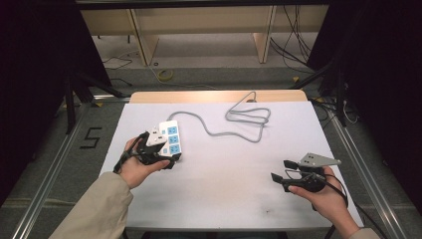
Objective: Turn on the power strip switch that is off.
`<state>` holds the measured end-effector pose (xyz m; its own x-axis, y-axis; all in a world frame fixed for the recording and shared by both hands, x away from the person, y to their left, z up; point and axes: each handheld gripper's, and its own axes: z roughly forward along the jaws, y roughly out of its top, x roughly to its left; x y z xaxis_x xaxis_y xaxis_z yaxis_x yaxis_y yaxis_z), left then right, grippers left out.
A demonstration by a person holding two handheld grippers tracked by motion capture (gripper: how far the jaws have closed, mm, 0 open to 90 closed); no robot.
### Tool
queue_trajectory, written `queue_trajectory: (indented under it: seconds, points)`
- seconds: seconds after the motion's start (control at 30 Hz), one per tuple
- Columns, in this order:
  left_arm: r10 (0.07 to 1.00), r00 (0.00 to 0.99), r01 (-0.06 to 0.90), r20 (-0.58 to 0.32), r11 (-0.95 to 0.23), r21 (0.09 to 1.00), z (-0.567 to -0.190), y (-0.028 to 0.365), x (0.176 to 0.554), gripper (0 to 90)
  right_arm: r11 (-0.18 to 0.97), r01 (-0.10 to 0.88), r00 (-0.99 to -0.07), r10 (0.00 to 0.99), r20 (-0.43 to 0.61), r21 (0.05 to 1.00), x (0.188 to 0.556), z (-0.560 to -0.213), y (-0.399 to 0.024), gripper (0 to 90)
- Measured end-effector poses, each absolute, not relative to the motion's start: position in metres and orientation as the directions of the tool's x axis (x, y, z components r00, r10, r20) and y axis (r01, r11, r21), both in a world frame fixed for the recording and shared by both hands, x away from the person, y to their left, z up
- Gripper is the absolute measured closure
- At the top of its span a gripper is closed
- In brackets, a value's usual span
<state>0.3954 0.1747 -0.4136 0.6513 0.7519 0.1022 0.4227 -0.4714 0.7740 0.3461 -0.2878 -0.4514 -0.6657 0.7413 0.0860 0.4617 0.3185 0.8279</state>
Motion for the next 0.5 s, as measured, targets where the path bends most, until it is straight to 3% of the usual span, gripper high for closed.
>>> queue_trajectory:
  seconds: [0.5]
  points:
    - [0.803,0.587,0.432,0.102,-0.417,0.8,-0.424,0.198,0.373,18.3,0.319,0.461,-0.668,0.739,0.087,0.828,0.346,-0.452,-0.287,29.4]
